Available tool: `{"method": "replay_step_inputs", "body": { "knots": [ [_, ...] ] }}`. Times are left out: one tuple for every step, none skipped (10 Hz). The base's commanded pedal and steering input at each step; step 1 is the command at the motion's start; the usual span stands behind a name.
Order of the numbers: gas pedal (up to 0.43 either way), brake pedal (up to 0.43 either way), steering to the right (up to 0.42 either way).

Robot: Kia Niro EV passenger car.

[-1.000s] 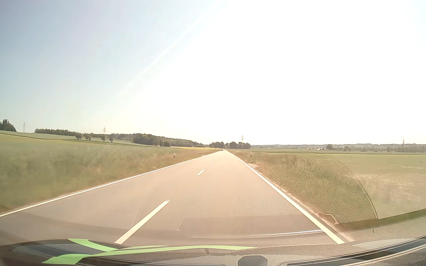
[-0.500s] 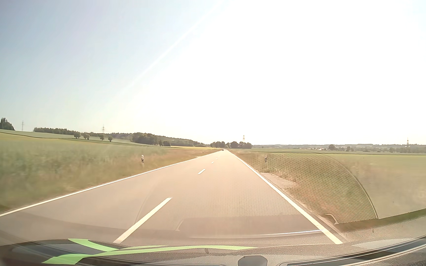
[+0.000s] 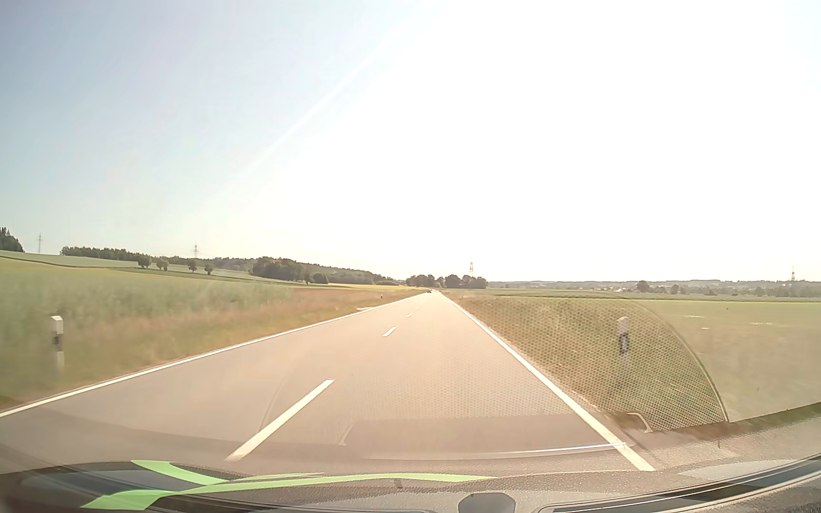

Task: Follow the waypoints while adhering to traffic rules and regulations

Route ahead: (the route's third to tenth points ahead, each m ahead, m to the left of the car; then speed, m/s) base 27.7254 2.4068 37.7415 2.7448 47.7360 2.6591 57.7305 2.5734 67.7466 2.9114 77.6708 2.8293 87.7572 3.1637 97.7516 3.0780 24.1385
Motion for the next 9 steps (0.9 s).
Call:
{"method": "replay_step_inputs", "body": {
  "knots": [
    [0.24, 0.0, -0.002],
    [0.22, 0.0, -0.003],
    [0.197, 0.0, -0.003],
    [0.189, 0.0, -0.003],
    [0.189, 0.0, -0.003],
    [0.197, 0.0, -0.003],
    [0.209, 0.0, -0.003],
    [0.22, 0.0, -0.004],
    [0.22, 0.0, -0.003]
  ]
}}
